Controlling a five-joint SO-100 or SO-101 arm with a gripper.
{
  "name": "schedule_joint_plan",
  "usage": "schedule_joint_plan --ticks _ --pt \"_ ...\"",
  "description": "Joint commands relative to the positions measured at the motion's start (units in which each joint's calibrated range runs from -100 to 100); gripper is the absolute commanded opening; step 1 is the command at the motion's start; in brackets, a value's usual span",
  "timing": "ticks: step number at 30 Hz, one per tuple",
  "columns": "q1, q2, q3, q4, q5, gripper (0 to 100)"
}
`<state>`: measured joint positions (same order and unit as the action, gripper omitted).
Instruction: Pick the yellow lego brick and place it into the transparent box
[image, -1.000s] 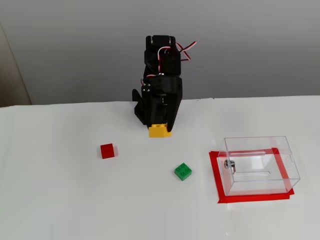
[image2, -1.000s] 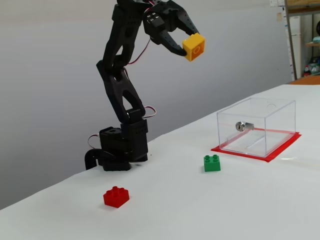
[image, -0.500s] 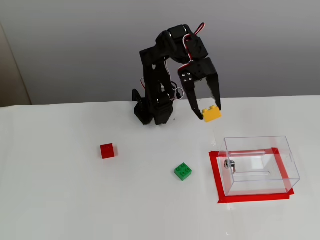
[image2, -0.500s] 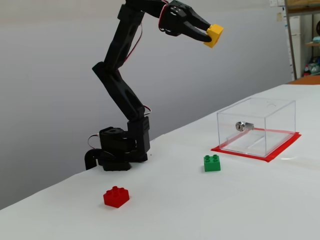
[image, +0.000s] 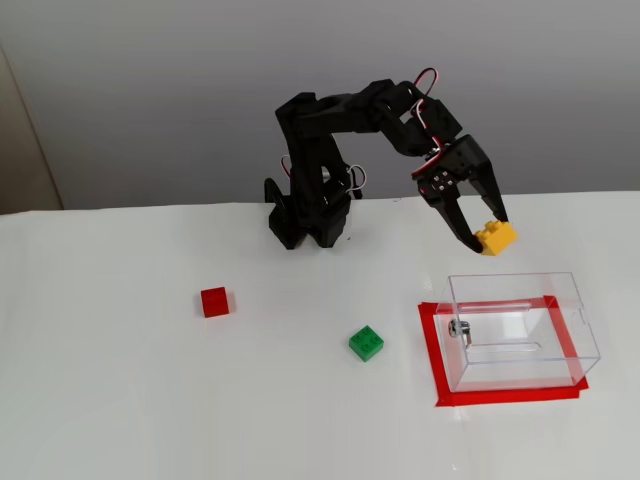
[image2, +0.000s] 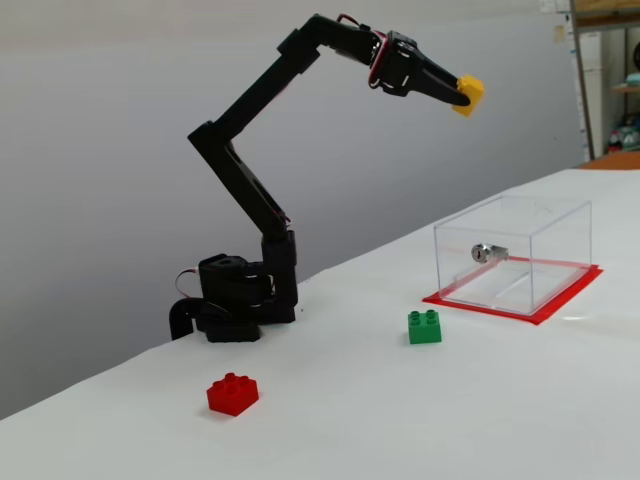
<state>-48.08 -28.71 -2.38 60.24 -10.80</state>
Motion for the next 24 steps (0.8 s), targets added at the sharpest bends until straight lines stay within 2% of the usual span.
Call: schedule_joint_plan --ticks 1,11,24 --pt "-1.2 0.0 3.7 -5.8 -0.3 8" --pt "-4.2 4.0 14.9 -17.9 -0.4 8" --pt "-5.7 11.4 15.9 -25.9 -0.4 8"
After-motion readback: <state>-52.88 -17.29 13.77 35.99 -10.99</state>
